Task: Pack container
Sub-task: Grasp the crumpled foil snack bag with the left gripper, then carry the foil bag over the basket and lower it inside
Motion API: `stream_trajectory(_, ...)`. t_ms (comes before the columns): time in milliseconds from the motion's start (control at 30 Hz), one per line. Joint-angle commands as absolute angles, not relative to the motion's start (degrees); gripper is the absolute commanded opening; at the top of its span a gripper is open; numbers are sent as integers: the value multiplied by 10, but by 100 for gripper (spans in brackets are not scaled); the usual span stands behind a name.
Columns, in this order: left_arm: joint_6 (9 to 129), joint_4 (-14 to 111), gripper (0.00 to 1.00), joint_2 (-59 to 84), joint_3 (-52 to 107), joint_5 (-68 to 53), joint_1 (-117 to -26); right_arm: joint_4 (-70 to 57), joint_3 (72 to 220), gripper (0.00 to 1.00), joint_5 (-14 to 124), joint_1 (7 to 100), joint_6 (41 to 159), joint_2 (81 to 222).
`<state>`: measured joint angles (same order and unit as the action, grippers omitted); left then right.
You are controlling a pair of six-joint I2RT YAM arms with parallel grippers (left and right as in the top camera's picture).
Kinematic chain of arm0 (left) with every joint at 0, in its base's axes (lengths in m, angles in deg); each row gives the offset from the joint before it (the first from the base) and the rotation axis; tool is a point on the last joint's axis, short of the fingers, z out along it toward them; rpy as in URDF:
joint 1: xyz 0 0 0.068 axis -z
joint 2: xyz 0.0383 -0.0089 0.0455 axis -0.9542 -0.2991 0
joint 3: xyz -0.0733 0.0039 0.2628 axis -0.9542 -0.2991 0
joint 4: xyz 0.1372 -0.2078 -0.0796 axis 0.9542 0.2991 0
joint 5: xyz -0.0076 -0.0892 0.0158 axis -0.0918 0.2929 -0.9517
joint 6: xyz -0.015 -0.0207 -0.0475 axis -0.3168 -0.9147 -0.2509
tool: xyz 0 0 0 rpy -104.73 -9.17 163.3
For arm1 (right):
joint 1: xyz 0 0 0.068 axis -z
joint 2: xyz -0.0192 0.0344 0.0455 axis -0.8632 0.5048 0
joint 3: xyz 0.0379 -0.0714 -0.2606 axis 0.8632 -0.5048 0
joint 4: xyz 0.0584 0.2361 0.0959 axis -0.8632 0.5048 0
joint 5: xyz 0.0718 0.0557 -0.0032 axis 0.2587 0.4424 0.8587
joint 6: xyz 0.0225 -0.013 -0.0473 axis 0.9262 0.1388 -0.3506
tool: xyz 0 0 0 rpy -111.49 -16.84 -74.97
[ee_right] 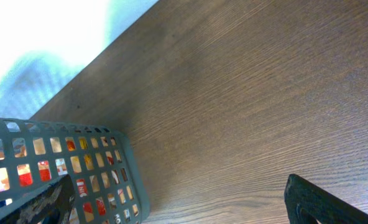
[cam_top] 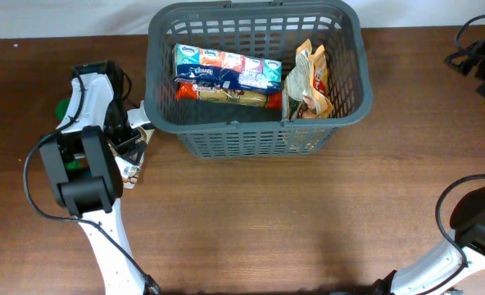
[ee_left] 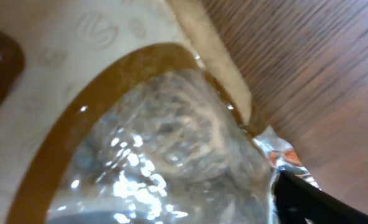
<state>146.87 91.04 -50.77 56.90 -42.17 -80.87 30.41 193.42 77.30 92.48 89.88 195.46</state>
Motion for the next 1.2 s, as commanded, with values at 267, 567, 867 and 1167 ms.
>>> stream_trajectory(267, 1357, 904, 2, -512, 547, -426, -810, 303, 1931, 99, 774, 922, 897, 1956)
stream_trajectory(567, 1156, 989, 2, -505, 770, -388, -785, 303, 1931, 99, 774, 922, 897, 1956)
stream_trajectory(867, 1004, 1082, 2, -498, 1171, -390, -746, 303, 1931, 99, 774, 922, 897, 1956)
stream_trajectory(1167, 1110, 977, 2, -411, 1270, -388, -657, 303, 1931, 99, 774, 922, 897, 1956)
